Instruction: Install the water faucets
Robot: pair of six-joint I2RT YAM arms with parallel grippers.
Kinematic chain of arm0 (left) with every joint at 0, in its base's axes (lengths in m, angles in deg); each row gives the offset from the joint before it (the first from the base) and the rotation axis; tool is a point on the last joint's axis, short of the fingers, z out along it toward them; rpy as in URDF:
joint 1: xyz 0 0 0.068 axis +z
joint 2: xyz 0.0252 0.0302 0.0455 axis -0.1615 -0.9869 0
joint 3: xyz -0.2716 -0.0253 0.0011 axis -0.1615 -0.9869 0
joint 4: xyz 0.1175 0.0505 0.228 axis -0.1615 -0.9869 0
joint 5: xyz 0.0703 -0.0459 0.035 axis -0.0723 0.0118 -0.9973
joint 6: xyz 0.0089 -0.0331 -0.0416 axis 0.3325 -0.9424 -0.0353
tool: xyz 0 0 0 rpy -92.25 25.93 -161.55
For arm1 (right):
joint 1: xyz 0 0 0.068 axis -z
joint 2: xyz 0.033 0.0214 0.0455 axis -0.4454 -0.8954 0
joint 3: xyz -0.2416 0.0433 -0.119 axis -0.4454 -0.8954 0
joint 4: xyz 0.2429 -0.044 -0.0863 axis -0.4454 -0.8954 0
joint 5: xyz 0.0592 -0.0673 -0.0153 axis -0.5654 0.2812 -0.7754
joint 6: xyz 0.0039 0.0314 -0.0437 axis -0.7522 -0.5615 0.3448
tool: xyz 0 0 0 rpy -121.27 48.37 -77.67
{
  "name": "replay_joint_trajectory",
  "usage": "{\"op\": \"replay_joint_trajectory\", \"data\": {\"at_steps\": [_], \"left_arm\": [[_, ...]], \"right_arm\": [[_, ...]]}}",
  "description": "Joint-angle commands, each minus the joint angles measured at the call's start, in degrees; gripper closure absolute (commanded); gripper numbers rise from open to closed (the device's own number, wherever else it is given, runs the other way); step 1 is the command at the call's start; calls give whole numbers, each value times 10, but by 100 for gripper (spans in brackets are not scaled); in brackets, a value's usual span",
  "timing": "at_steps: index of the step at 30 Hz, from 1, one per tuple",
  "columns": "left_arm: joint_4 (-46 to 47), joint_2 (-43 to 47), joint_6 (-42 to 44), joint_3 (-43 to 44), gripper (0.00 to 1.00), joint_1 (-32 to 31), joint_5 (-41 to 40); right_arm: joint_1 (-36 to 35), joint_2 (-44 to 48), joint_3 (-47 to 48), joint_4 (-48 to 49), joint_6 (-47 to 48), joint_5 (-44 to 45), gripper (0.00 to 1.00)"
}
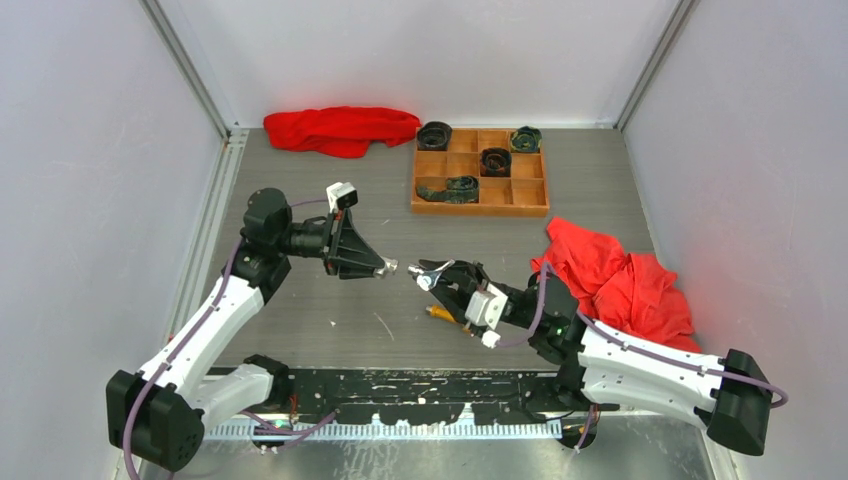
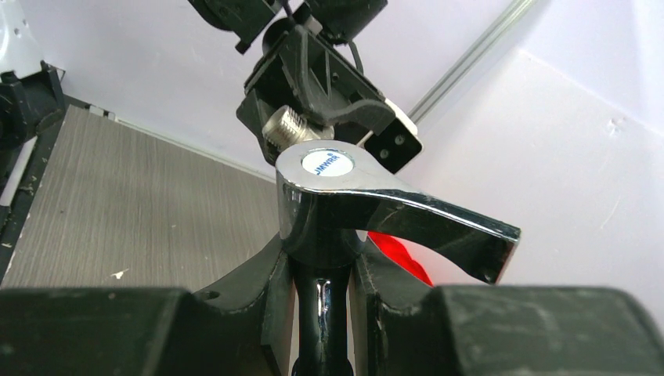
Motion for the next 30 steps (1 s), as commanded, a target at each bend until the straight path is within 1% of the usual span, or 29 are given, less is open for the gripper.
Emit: {"op": "replay_joint_trajectory", "data": {"at_steps": [1,4,6,9,17,23,30], "left_arm": [[3,10,-6,19,100,3,2],[-2,12,-7,23,100,3,0],[-3,13,-7,25,100,3,-3],[-3,16,-7,22,100,2,-5],[-6,29,-5,9,100,-4,2],[-7,32,-2,2,100,-5,-2],[-11,30,0,8,100,-12,1]], "right_arm": [[-3,1,0,98,26,-41,99],[-3,-9,17,75,37,-69,99],[-3,-20,14,97,38,-66,99],[-2,-31,20,98,49,-67,99],[-3,-48,15,141,49,-52,99],[-2,-58,19,144,47,-59,99],[-3,-78,21,171,41,-59,99]]}}
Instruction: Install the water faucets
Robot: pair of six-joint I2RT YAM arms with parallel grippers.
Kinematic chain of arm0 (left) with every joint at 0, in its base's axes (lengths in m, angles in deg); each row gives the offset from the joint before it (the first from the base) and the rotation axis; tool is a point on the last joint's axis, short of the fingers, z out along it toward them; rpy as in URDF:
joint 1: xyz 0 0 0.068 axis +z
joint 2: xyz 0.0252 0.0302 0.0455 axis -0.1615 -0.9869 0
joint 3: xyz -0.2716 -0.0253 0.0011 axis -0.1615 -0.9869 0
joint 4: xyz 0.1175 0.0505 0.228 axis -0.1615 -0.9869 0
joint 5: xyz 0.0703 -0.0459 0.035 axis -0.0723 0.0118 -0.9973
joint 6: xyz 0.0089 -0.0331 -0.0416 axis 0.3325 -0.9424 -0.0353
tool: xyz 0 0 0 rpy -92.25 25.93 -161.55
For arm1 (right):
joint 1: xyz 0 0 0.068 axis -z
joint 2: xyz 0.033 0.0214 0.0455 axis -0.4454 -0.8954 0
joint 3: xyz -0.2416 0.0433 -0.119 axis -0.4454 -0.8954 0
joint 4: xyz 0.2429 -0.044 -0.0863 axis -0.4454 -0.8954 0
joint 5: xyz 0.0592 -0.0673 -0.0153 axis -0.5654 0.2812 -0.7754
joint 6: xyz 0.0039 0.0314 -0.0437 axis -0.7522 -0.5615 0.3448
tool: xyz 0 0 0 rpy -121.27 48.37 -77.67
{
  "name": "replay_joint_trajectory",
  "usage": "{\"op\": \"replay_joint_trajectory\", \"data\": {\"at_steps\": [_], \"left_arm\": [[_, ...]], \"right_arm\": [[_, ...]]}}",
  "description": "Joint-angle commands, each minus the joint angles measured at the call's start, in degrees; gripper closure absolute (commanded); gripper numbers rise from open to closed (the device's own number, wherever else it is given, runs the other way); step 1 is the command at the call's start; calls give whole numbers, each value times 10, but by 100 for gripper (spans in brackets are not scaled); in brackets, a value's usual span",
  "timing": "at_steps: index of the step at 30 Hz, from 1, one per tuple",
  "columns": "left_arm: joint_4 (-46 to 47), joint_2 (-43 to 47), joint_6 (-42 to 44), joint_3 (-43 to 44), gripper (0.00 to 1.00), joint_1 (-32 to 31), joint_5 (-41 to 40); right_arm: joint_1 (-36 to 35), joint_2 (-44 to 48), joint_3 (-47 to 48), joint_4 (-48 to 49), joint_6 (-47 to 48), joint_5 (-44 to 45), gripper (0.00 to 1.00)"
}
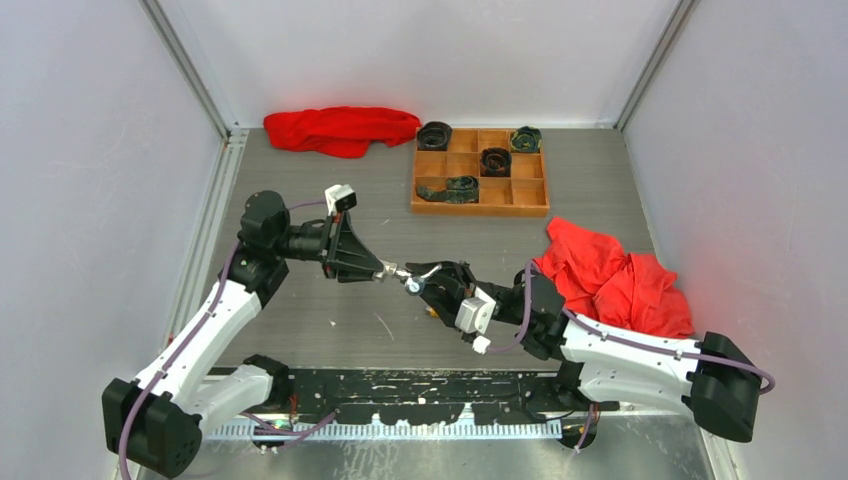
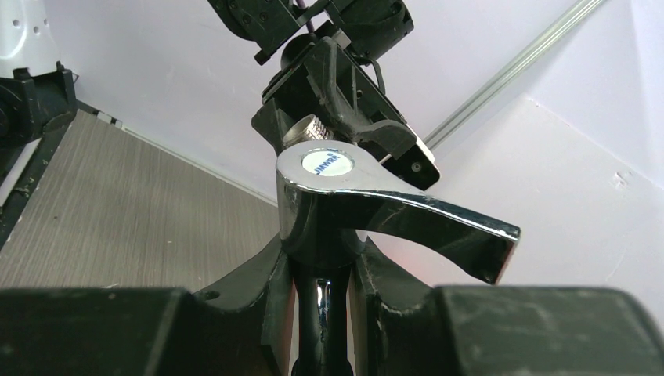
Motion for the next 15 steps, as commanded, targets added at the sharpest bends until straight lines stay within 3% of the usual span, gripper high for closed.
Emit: {"op": "replay_joint_trajectory", "data": {"at_steps": [1,6,15], "left_arm": [[0,11,4,10,100,-4,8],[-48,12,38,23,100,-4,15],[-51,13,40,24,100,-5,17]], "right_arm": [[-2,-5,26,70,3,-1,99],[-2,-11,23,86,-1,1,99],[-3,-18,29,97,-1,-3,99]]}}
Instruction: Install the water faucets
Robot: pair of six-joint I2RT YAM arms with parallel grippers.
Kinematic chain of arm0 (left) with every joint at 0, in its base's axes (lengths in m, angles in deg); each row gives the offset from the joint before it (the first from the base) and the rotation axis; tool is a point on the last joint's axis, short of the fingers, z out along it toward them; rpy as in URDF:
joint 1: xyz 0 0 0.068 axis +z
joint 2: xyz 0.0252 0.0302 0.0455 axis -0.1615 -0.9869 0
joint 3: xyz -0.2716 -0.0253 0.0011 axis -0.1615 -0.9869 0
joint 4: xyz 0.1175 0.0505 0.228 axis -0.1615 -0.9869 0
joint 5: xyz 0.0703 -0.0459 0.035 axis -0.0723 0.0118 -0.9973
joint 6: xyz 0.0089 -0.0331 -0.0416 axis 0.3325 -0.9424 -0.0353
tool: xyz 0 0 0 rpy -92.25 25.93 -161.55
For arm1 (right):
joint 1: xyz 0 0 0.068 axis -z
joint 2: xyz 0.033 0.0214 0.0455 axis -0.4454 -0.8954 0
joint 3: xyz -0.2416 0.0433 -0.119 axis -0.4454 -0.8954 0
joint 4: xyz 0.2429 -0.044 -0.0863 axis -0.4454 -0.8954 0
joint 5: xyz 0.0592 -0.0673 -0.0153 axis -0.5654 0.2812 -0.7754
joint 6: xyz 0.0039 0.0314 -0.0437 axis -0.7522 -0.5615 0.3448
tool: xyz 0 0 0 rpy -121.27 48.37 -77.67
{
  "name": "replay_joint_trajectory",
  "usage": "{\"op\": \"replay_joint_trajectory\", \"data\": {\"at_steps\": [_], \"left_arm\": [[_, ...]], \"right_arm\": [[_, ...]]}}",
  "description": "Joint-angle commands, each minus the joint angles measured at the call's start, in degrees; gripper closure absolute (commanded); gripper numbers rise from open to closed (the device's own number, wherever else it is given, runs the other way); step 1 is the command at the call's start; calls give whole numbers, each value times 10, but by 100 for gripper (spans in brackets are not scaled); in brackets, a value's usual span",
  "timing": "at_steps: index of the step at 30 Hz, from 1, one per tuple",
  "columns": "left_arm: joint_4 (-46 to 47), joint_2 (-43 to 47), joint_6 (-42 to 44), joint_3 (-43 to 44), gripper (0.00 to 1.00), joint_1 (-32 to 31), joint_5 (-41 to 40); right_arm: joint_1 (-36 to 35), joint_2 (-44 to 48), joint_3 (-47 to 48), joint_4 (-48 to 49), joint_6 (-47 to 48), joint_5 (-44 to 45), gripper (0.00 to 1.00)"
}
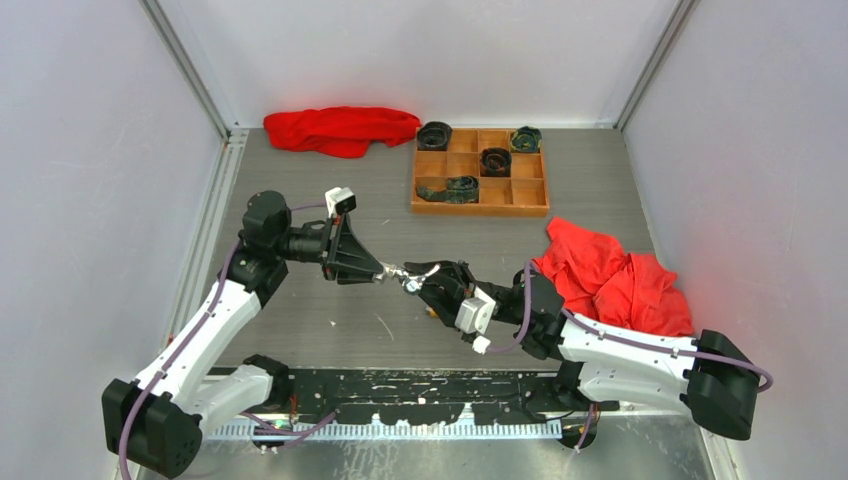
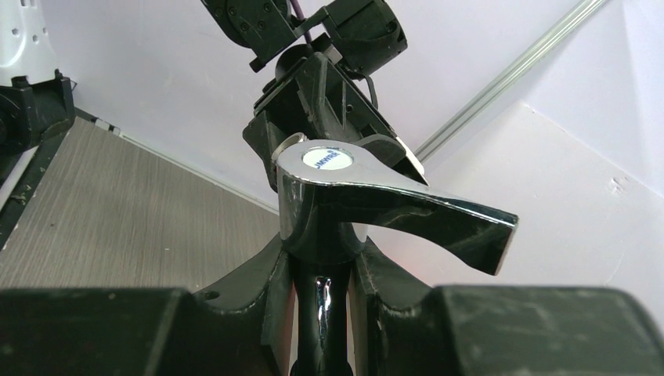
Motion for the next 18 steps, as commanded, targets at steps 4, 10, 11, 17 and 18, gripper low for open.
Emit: {"op": "replay_joint_trajectory", "data": {"at_steps": [4,10,11,17,18], "left_arm": [[-5,12,11,20,100,-8,14],[6,2,5,37,100,-21,17],[6,0,5,39,100,-21,18],[18,-8,5,40,100,-21,22],[20,-8,4,42,100,-21,23]], "right_arm": [[-2,-4,25,93,-10,-7,99],[-3,-3,21,112,-20,-19,99],[-3,-1,21,113,-23,-24,99],[-2,-3,13,130,-42,-26,99],[-3,-5,11,133,-44,-23,99]]}}
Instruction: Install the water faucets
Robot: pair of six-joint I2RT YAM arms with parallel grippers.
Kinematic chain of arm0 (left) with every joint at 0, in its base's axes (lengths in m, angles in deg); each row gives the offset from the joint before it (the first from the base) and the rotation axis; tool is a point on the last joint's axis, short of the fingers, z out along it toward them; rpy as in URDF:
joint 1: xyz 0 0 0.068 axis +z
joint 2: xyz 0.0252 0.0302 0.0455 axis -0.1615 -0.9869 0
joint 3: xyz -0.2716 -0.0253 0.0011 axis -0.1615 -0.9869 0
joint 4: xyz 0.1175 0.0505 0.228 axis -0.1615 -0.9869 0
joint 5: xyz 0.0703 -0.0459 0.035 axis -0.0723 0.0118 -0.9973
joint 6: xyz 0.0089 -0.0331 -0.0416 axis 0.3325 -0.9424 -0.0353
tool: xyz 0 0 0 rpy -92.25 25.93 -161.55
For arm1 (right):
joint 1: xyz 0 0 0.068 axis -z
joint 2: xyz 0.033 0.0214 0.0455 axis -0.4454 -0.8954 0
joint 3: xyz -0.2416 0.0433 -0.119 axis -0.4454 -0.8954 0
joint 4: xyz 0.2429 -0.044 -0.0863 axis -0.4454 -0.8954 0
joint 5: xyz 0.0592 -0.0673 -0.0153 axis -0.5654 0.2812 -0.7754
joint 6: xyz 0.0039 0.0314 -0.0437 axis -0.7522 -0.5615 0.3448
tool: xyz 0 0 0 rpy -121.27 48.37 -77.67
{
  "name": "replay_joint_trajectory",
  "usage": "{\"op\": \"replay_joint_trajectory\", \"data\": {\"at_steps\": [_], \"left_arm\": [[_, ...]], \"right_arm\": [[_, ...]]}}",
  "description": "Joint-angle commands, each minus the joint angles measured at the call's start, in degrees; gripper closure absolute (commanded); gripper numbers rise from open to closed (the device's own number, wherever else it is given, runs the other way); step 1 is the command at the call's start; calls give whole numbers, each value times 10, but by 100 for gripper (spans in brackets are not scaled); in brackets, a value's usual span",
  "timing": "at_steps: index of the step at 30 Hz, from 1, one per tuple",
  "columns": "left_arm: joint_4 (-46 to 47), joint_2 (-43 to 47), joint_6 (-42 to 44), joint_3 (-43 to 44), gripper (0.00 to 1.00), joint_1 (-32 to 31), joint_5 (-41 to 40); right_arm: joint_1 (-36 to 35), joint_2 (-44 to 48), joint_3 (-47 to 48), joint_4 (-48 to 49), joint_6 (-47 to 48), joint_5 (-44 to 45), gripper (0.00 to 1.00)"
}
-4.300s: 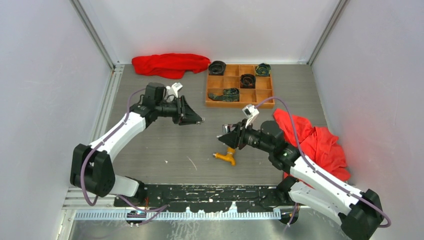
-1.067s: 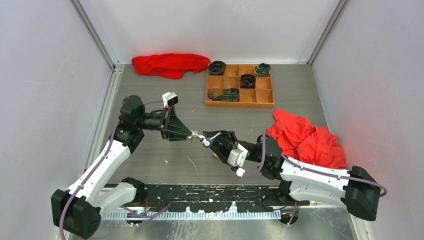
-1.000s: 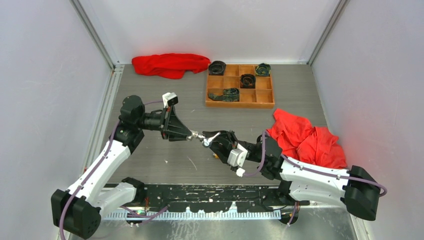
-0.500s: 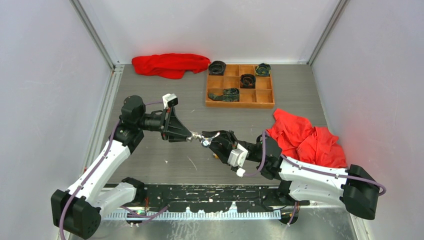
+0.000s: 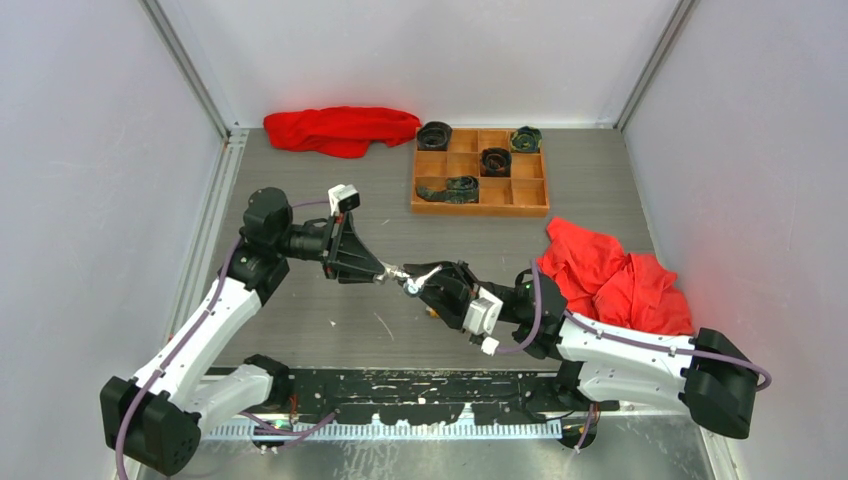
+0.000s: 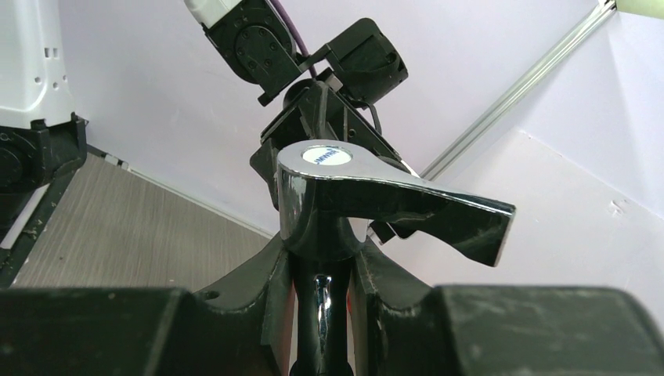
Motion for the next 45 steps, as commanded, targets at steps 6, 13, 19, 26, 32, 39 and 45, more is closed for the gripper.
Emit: {"op": "replay_joint_trajectory", "data": {"at_steps": [6,13,19,26,32,39,45], "left_arm": [[35,1,2,16,100,-8,22],[43,2,0,20,100,-9,10],[72,7,-20,18,100,-10,0],[79,6,-22,13,100,-14,-7],[87,2,-21,12,100,-18,-8],[108,-3,-21,-2,100,-20,-22],[122,8,-20,-17,100,-24,-44]], "right_arm": [[-2,-21,-8,151,-63,26,100],[-2,-36,-9,170,-75,53,100],[-2,-53,-5,179,-76,75,99],[-2,-88,-11,233,-119,79,99],[-2,-93,6,208,-175,79,100],[-2,-90,31,145,-243,47,100],[-2,-113,40,170,-289,34,99]]}}
